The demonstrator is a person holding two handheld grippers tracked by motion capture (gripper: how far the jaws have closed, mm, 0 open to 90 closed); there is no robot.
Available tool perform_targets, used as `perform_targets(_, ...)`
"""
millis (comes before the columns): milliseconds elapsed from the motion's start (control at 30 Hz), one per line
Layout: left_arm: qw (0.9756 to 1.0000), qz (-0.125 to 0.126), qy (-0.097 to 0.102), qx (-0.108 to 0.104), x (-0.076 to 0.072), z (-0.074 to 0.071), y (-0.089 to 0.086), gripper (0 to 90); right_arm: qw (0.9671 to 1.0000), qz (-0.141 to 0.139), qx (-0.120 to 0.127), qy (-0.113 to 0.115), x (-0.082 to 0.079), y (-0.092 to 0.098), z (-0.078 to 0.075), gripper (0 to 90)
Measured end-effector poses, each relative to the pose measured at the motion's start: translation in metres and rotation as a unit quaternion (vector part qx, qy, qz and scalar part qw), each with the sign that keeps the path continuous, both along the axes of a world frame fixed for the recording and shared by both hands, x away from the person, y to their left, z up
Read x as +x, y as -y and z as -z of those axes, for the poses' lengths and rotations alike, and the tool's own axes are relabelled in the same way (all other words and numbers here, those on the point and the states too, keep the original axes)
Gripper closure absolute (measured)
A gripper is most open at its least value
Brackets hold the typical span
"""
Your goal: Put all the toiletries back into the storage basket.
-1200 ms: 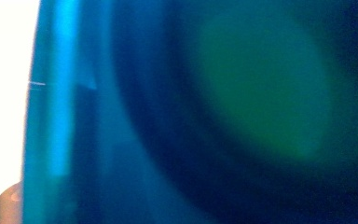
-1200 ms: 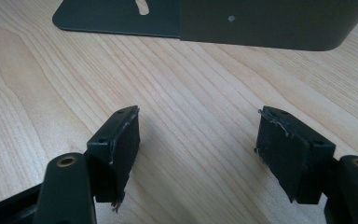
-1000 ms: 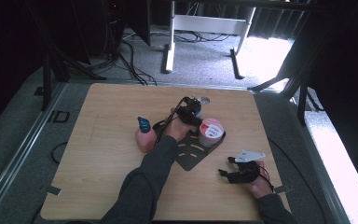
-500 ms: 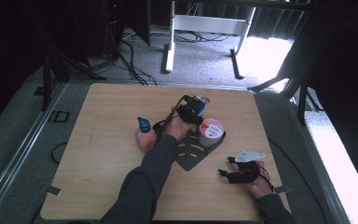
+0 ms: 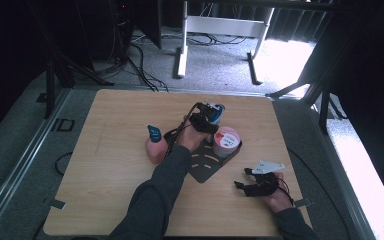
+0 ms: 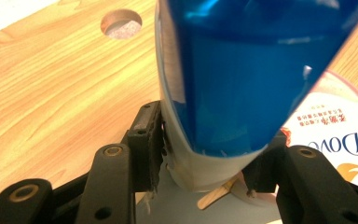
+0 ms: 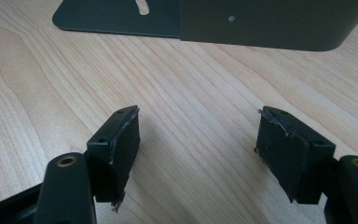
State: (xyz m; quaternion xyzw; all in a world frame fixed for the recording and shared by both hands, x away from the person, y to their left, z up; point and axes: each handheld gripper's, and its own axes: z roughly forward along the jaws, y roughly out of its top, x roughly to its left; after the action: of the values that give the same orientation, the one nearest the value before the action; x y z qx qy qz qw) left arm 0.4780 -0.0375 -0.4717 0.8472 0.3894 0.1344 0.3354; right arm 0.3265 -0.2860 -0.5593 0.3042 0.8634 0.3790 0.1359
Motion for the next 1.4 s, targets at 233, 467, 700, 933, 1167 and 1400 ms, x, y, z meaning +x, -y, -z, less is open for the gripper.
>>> perform_targets(233, 1.0, -0.001, 0.001, -0.007, 0.0, 0.001, -0.001, 54.6, 1.0, 0.0, 0.0, 0.0, 0.0, 0.0, 0.0, 29.7)
perform_targets(467, 0.9999, 0.0, 0.016, 0.001, -0.002, 0.001, 0.002, 55.4, 1.0, 0.0, 0.0, 0.0, 0.0, 0.0, 0.0, 29.6)
perform_targets(700, 0.9997, -0.006, 0.021, -0.006, -0.002, 0.003, 0.003, 55.5, 1.0, 0.0, 0.0, 0.0, 0.0, 0.0, 0.0, 29.7)
perform_targets(933, 0.9999, 0.001, 0.012, -0.002, -0.003, 0.002, 0.0, 54.6, 1.0, -0.001, 0.0, 0.0, 0.0, 0.0, 0.0, 29.7)
perform_targets(1167, 1.0, 0.003, -0.003, -0.003, -0.003, 0.006, 0.0, 47.5, 1.0, -0.001, 0.0, 0.0, 0.0, 0.0, 0.0, 29.7)
perform_targets(1400, 0.9999, 0.001, 0.009, -0.006, -0.013, -0.001, -0.006, 46.0, 1.0, -0.001, 0.0, 0.0, 0.0, 0.0, 0.0, 29.7)
